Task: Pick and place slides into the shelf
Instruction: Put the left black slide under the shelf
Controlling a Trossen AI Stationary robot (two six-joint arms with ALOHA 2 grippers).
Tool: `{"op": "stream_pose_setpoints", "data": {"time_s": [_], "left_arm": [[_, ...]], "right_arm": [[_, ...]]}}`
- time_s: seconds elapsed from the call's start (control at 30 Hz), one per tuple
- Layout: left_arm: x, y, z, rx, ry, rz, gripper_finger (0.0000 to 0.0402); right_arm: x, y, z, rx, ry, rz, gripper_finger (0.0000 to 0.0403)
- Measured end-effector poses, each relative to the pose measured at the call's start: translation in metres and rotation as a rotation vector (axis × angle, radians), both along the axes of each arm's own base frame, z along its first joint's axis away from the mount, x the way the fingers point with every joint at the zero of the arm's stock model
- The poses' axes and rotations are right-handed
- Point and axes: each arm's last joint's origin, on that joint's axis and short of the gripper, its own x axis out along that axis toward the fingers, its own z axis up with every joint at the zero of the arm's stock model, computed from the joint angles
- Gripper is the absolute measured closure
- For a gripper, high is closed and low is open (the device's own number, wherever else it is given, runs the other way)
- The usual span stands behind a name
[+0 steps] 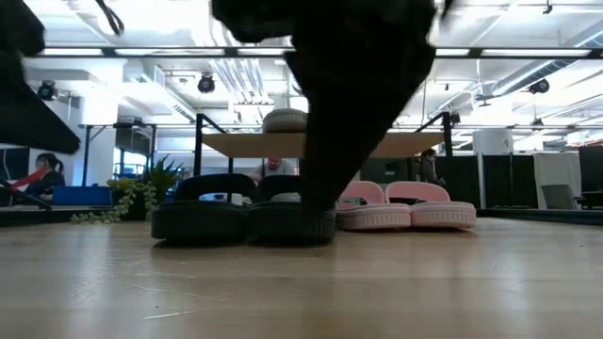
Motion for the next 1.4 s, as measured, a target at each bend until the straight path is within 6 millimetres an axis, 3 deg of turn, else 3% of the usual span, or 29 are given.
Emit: {"op": "stream_pose_setpoints", "data": {"time_s": [0.2,0.27,0.5,0.73,1.03,1.4], "left_arm": [[-0.01,0.021,0.002,-0.028,0.035,0.176,0.035],[-0.011,0.024,0.005,-0.031,0.053,0.181,0.035],[-0.024,0.037,0.013,-0.043,0.223,0.201,0.035],[-0.034,0.052,0.016,-0.095,0.201,0.199,0.035],[-0.036,0.054,0.015,-0.112,0.196,0.177,0.035],[-0.035,0.053,0.015,-0.114,0.202,0.178,0.035]], "right_arm": [[0.01,-0.025,-0.001,0.104,-0.045,-0.468,0.039],[0.015,-0.033,0.0,0.122,-0.069,-0.547,0.039],[0.039,-0.061,0.002,0.307,-0.104,-0.611,0.039],[0.052,-0.068,0.006,0.479,-0.139,-0.69,0.039],[0.053,-0.073,0.001,0.47,-0.148,-0.719,0.039],[0.047,-0.079,-0.025,0.417,-0.171,-0.795,0.039]]}}
